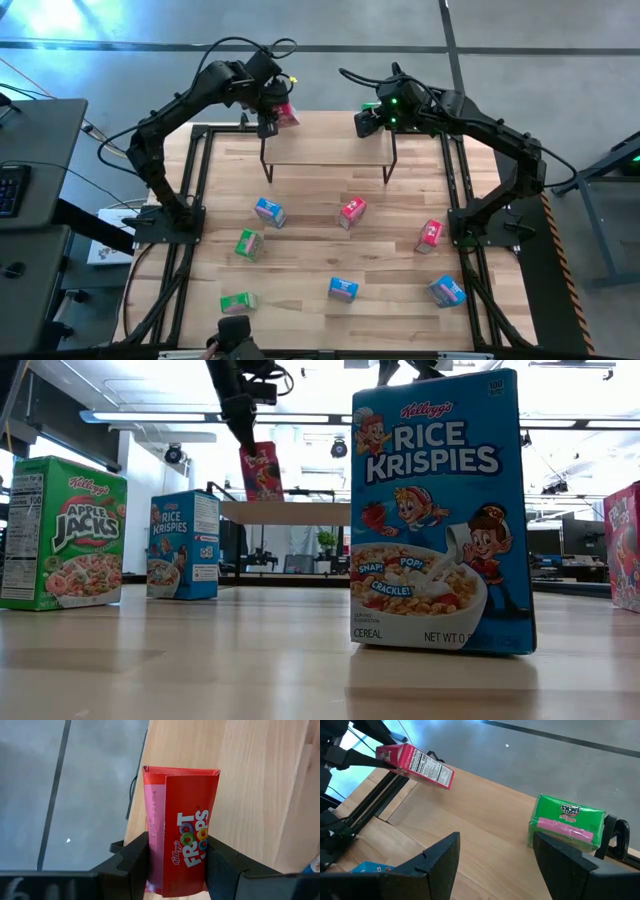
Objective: Stack cereal on shelf
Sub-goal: Put the left red cereal box on the shelf
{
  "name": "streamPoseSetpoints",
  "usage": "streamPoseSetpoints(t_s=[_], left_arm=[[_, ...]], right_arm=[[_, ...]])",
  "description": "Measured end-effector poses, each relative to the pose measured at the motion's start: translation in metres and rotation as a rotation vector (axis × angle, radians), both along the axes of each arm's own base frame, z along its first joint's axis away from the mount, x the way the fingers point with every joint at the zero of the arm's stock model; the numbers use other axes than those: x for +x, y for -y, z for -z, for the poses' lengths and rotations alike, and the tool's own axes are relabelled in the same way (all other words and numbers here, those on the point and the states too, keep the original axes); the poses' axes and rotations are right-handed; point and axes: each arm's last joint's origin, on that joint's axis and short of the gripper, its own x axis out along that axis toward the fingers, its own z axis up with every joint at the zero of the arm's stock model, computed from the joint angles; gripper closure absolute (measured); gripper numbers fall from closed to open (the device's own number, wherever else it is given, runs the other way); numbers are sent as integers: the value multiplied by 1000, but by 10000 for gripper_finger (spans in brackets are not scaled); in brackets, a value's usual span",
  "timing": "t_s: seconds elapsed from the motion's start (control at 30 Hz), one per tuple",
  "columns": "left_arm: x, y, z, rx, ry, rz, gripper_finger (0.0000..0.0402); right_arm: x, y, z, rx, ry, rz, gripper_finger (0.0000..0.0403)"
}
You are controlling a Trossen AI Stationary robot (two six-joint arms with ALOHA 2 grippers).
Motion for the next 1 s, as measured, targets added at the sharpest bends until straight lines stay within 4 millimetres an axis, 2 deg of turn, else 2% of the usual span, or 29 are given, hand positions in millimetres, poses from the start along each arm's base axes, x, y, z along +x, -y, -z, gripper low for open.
streamPoseSetpoints(t_s=[0.27, 1.0], left_arm=[[1, -2, 2, 24, -32, 75, 255], [0, -1, 3, 23, -53, 102, 255]], right_arm=[[0, 0, 0, 0, 0, 0, 160], [0, 0, 0, 0, 0, 0, 160]])
